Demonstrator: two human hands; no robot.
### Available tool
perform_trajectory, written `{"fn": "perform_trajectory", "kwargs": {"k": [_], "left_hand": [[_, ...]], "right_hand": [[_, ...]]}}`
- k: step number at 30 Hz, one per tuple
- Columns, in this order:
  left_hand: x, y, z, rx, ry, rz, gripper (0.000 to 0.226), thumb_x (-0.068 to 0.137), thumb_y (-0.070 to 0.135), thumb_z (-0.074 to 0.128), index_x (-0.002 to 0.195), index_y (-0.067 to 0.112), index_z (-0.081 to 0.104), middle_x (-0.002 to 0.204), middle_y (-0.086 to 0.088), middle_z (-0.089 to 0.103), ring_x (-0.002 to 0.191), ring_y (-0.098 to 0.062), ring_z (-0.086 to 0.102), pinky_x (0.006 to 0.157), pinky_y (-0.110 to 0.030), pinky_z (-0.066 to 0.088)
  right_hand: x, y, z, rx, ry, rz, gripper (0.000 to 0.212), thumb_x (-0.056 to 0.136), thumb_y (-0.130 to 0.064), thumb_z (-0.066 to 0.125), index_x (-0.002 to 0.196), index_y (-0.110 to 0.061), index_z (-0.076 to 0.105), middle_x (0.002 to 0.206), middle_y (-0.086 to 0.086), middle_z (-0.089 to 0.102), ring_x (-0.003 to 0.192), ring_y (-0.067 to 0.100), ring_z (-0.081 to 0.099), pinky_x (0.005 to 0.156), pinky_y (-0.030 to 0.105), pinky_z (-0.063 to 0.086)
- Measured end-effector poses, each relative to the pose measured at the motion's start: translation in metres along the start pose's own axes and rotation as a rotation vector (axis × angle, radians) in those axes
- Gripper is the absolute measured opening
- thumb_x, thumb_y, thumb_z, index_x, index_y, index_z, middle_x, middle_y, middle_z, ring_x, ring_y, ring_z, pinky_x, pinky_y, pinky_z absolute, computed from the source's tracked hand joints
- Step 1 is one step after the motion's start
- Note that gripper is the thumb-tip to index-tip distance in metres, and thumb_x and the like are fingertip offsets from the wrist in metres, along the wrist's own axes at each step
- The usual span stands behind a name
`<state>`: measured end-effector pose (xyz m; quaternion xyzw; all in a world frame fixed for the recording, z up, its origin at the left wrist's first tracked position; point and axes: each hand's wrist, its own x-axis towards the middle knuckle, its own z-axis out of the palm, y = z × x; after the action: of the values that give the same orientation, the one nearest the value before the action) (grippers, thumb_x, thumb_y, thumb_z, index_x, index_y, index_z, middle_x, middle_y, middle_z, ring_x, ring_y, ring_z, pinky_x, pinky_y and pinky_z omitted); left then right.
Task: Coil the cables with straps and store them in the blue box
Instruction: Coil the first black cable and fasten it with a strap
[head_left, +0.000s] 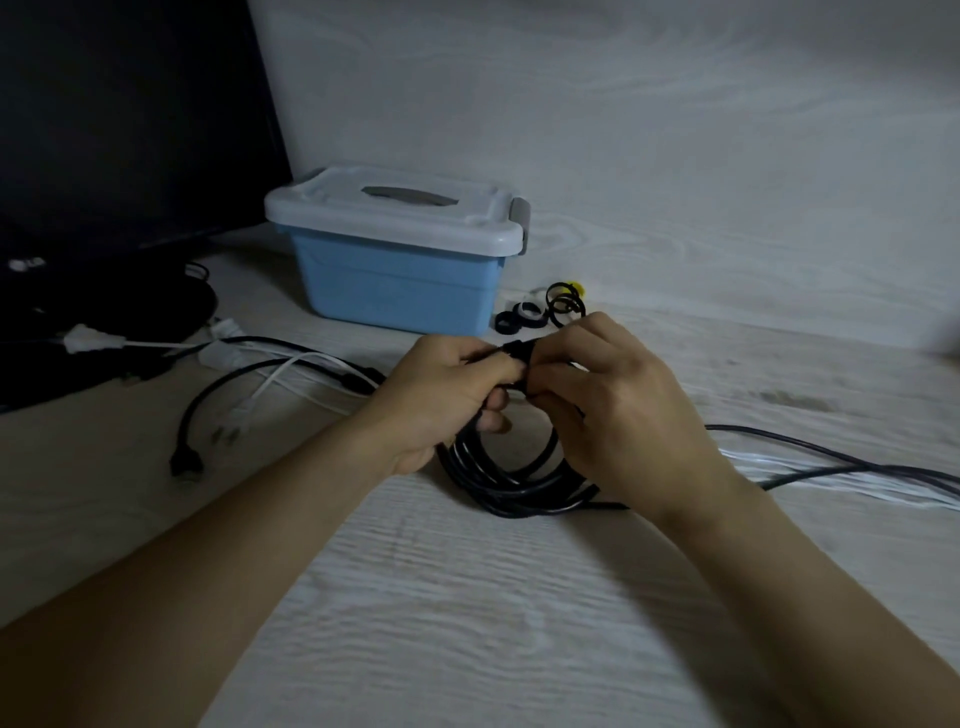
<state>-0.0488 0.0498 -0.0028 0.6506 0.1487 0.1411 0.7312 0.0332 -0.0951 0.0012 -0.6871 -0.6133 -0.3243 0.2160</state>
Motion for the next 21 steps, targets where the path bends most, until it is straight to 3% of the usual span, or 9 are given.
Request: {"fn": "perform_trajectory", "kwargs": {"k": [4, 7, 9, 14, 17, 21], "left_hand": [[0.001, 0.001, -0.009, 0.094, -0.114, 0.006, 0.011, 0.092, 0.004, 0.059, 0.096, -0.005, 0.064, 0.073, -0.011, 0.048, 0.054, -0.011, 0.044, 0.053, -0.024, 0.048], [0.002, 0.002, -0.02, 0.339, -0.204, 0.094, 0.022, 0.095, 0.012, 0.059, 0.09, -0.009, 0.06, 0.062, -0.006, 0.055, 0.056, -0.016, 0.053, 0.073, -0.044, 0.058], [0.002, 0.004, -0.023, 0.493, -0.215, 0.149, 0.024, 0.097, 0.018, 0.058, 0.088, -0.004, 0.063, 0.063, -0.005, 0.064, 0.06, -0.022, 0.063, 0.081, -0.052, 0.057], [0.002, 0.006, -0.024, 0.818, -0.132, 0.269, 0.024, 0.095, 0.028, 0.055, 0.078, 0.015, 0.066, 0.069, -0.003, 0.07, 0.067, -0.02, 0.068, 0.072, -0.046, 0.055], [0.001, 0.005, -0.023, 0.937, -0.08, 0.311, 0.017, 0.096, 0.033, 0.052, 0.091, 0.02, 0.062, 0.077, 0.003, 0.068, 0.071, -0.012, 0.063, 0.069, -0.038, 0.052], [0.008, 0.004, -0.027, 0.974, -0.054, 0.39, 0.038, 0.101, 0.026, 0.042, 0.073, 0.004, 0.053, 0.065, -0.009, 0.06, 0.056, -0.016, 0.051, 0.057, -0.035, 0.04]], "right_hand": [[-0.002, -0.002, -0.002, -0.043, 0.02, -0.02, 0.009, 0.086, -0.001, 0.068, 0.081, -0.006, 0.074, 0.087, 0.004, 0.071, 0.08, 0.03, 0.06, 0.073, 0.034, 0.044], [-0.002, -0.005, -0.002, -0.076, 0.01, 0.011, 0.01, 0.082, 0.001, 0.07, 0.077, -0.008, 0.069, 0.08, 0.003, 0.069, 0.078, 0.029, 0.06, 0.072, 0.03, 0.036], [0.0, -0.006, -0.002, -0.1, -0.008, 0.024, 0.013, 0.078, 0.004, 0.069, 0.075, -0.009, 0.066, 0.075, 0.003, 0.067, 0.076, 0.029, 0.059, 0.071, 0.029, 0.032], [0.003, -0.01, 0.0, -0.119, -0.043, 0.018, 0.017, 0.078, 0.005, 0.067, 0.075, -0.012, 0.065, 0.071, 0.002, 0.065, 0.071, 0.028, 0.057, 0.066, 0.033, 0.035], [0.004, -0.01, 0.001, -0.139, -0.047, 0.012, 0.018, 0.076, 0.003, 0.068, 0.074, -0.014, 0.063, 0.069, 0.001, 0.063, 0.07, 0.028, 0.055, 0.064, 0.036, 0.036], [0.004, -0.017, 0.007, -0.132, -0.066, -0.003, 0.011, 0.08, -0.004, 0.069, 0.074, -0.013, 0.07, 0.073, 0.0, 0.064, 0.075, 0.029, 0.052, 0.063, 0.039, 0.04]]}}
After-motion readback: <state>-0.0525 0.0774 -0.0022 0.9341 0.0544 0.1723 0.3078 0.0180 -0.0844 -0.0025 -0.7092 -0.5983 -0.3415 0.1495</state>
